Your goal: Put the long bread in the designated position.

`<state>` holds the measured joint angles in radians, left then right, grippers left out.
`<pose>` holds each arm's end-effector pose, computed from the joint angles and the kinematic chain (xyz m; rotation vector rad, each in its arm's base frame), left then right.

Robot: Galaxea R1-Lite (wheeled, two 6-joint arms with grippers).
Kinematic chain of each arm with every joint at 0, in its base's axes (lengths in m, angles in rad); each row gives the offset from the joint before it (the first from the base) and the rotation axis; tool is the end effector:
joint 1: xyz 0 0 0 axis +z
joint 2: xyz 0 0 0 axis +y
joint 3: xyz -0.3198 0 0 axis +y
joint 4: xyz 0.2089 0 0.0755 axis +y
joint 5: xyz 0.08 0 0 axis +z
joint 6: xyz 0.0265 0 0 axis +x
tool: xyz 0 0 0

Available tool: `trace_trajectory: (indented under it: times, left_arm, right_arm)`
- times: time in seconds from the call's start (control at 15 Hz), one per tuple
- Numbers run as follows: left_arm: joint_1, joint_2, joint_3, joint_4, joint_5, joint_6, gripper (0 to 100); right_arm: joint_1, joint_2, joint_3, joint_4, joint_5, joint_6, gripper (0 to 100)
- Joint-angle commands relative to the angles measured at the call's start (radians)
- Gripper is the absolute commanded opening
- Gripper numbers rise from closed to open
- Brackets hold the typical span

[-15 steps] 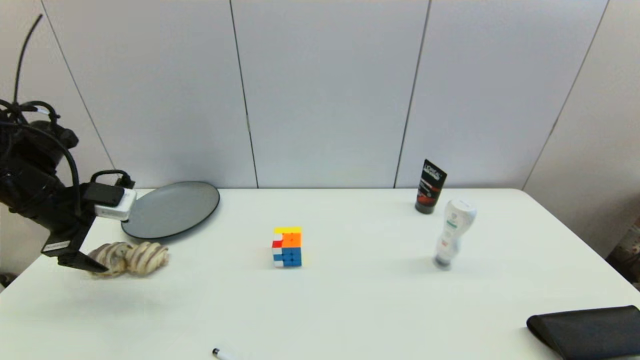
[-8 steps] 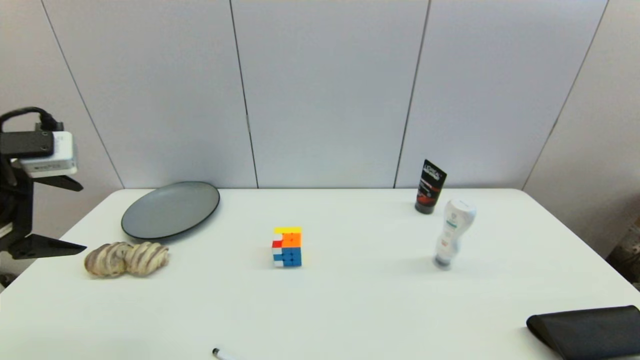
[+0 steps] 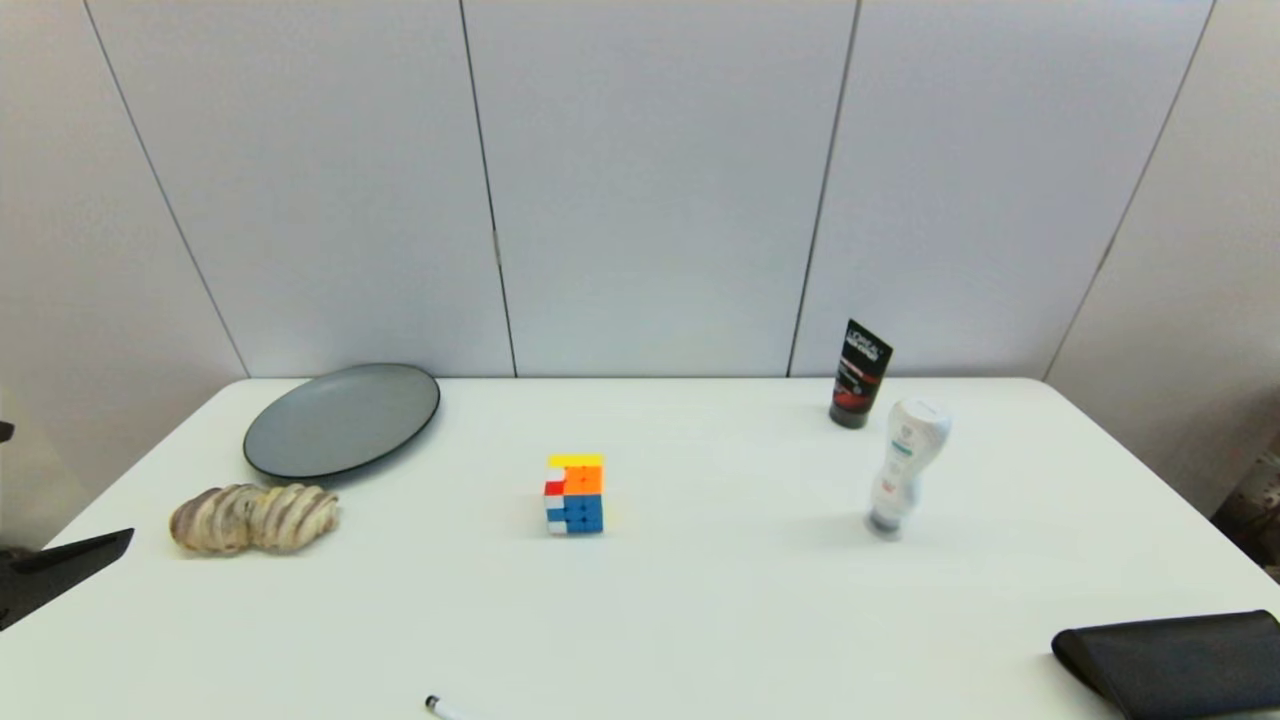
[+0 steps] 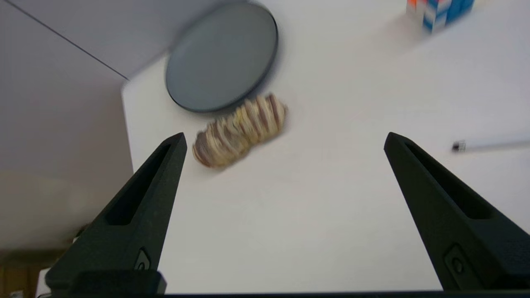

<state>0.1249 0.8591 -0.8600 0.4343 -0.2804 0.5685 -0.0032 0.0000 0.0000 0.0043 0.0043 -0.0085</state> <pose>0.0958 0.0046 0.2736 0.4714 0.3683 -0.2685 -0.0044 0.0001 0.0750 -0.0085 0.0043 0.0011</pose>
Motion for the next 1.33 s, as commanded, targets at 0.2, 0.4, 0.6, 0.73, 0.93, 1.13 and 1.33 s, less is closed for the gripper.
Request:
trace_trajectory:
  times: [0.2,0.4,0.6,0.73,0.93,1.13,1.33]
  left_arm:
    - [-0.074,-0.485,0.411,-0.261,0.007,-0.159,100]
    - [-0.103,-0.612,0.493,-0.262,0.009,-0.182,100]
    - [-0.119,-0.698,0.582,-0.267,0.033,-0.211,100]
    - [-0.126,-0.761,0.673,-0.322,0.109,-0.260,100]
    - [-0.126,-0.824,0.769,-0.358,0.132,-0.318,100]
    - [-0.126,-0.859,0.814,-0.368,0.195,-0.351,100]
    - [-0.126,-0.859,0.862,-0.434,0.208,-0.394,100]
  right_arm:
    - [0.000,0.000,0.000,0.000,0.000,-0.001,100]
    - [0.000,0.000,0.000,0.000,0.000,-0.001,100]
    - [0.000,0.000,0.000,0.000,0.000,0.002,100]
    - [0.000,0.000,0.000,0.000,0.000,0.002,100]
    - [0.000,0.000,0.000,0.000,0.000,-0.001,100]
    - [0.000,0.000,0.000,0.000,0.000,-0.001,100]
    - [0.000,0.000,0.000,0.000,0.000,-0.001,100]
